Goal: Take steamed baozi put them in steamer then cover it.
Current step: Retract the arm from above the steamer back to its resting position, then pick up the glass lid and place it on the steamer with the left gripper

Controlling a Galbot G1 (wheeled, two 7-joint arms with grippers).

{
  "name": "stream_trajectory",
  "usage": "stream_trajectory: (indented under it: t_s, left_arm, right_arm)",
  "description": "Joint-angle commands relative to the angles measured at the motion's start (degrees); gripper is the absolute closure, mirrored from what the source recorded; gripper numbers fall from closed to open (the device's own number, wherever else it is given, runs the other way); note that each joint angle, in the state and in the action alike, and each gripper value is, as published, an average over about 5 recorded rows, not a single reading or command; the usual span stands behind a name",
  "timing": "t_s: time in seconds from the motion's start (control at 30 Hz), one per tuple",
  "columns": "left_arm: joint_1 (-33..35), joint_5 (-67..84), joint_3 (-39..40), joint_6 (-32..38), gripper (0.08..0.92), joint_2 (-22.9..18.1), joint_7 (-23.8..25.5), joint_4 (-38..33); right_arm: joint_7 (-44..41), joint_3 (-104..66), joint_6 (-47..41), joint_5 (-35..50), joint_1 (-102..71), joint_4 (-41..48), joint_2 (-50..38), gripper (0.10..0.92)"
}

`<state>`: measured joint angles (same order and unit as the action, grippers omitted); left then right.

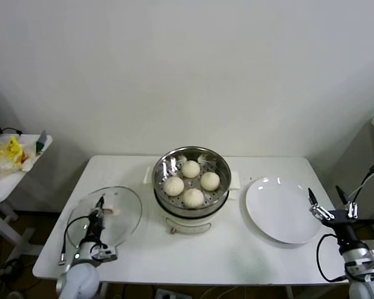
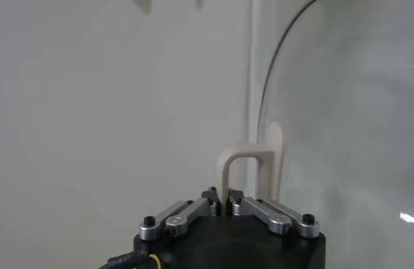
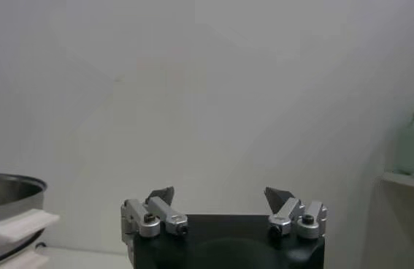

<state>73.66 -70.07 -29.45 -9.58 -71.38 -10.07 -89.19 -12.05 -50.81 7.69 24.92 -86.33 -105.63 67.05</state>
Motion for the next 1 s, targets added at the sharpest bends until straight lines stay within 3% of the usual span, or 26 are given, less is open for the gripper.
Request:
stream_trajectory:
  t_s: [0.03, 0.27, 0.43, 0.57, 0.7, 0.77, 0.87, 1.0]
  left_arm:
    - [9.5, 3.3, -3.1, -10.4, 0.848, 6.2, 3.6, -20.9]
    - [11.7, 5.3, -4.0, -15.7, 0.848, 12.1, 6.3, -31.7]
    - [8.6, 6.9, 0.9, -20.1, 0.848, 18.5, 8.6, -36.4]
    - [2.3, 8.4, 8.8, -24.5, 0.848, 24.2, 11.2, -37.3]
    - [-9.4, 10.1, 21.1, -29.8, 0.848, 28.1, 16.6, -36.2]
    - [-17.2, 11.0, 27.7, -32.6, 0.848, 28.4, 19.5, -34.8]
    - [-28.5, 10.4, 35.9, -35.0, 0.848, 25.0, 22.9, -31.8]
    - [-35.7, 7.6, 42.8, -35.4, 0.848, 19.0, 25.4, -27.4]
  right_arm:
    - [-0.2, 0.3, 0.1, -0.4, 1.5, 2.3, -1.1, 0.203]
    - [-0.3, 1.6, 0.0, -1.3, 3.5, 3.5, -2.1, 0.203]
    - [-0.2, 2.7, -0.1, -2.3, 4.8, 4.3, -2.7, 0.203]
    - [-0.1, 3.6, -0.1, -2.8, 5.7, 5.0, -3.2, 0.203]
    - [0.1, 4.6, 0.0, -3.7, 7.1, 6.4, -3.2, 0.203]
    - [0.3, 5.1, 0.0, -4.3, 8.0, 7.0, -2.9, 0.203]
    - [0.6, 5.8, 0.0, -5.2, 9.0, 7.5, -2.5, 0.203]
    - [0.7, 5.8, 0.0, -5.5, 9.1, 7.7, -2.3, 0.203]
